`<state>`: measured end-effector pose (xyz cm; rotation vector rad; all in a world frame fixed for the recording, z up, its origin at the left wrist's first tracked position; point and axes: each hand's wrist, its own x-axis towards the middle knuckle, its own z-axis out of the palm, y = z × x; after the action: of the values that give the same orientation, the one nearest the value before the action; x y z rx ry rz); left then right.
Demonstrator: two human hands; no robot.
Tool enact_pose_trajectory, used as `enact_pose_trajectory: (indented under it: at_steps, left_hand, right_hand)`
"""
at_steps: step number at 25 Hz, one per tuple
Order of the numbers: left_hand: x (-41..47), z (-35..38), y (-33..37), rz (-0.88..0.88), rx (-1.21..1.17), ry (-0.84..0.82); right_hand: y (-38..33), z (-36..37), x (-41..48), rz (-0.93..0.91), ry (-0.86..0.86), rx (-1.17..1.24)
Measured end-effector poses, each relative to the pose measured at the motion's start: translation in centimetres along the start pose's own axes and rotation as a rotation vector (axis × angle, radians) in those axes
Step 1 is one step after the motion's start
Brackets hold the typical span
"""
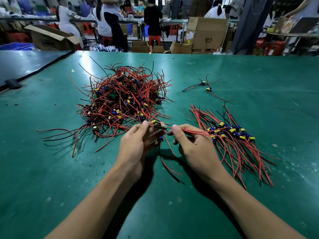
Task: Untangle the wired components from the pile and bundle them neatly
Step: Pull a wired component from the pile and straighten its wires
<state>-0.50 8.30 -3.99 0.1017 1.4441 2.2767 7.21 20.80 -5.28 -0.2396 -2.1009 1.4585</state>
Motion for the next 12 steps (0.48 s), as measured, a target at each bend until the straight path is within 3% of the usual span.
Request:
enact_pose_trajectory:
  at_steps: [2,5,12]
  left_hand:
    - [0.0,-0.3,-0.1,-0.041,-0.038,-0.106]
    - [-0.1,-0.5,-0.3,-0.156,-0.108,-0.291]
    - [-0.1,-0.8,0.3,-0.354,-0.105,-0.424]
  right_hand:
    - [-0.3,-0.2,0.4,0.161,-0.001,0.322]
    - [-0.8,-1.1,0.9,0.277,-0.074,0.591]
    - [-1.6,-2.7,1.1,0.513,-0.356,0.775]
